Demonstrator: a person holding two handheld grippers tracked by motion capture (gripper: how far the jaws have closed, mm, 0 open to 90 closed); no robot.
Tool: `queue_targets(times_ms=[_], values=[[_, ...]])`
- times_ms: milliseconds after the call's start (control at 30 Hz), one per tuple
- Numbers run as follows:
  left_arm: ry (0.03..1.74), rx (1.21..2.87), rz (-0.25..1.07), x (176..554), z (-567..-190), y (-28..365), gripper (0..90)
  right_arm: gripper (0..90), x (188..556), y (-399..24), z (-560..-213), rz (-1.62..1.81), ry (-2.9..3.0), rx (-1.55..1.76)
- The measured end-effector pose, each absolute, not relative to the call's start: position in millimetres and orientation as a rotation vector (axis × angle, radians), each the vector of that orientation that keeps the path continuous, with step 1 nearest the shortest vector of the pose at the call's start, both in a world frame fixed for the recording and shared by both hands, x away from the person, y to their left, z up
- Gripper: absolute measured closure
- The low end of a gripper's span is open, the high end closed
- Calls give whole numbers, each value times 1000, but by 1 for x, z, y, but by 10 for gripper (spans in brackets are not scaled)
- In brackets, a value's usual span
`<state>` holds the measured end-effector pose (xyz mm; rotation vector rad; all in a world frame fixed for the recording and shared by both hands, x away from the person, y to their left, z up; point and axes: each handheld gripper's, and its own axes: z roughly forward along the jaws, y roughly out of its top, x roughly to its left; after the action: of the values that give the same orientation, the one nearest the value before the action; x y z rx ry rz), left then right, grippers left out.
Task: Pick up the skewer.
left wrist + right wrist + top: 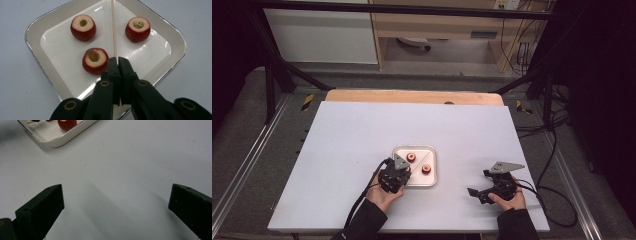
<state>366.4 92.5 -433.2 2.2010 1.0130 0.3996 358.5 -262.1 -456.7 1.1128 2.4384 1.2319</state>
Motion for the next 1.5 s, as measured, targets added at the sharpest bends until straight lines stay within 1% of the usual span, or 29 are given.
queue_targets(times_ms=[600, 1033, 1267, 1500], values=[[923, 2223, 376, 361, -417, 105, 888, 7, 358, -260, -454, 1245, 2420, 1104], [841, 2256, 351, 355, -409, 117, 887, 19, 355, -240, -441, 1106, 2432, 992], [781, 2293, 336, 352, -406, 110, 887, 21, 353, -227, -436, 1044, 2451, 915], [724, 2328, 319, 349, -404, 96, 887, 40, 348, -207, -429, 952, 2480, 767]])
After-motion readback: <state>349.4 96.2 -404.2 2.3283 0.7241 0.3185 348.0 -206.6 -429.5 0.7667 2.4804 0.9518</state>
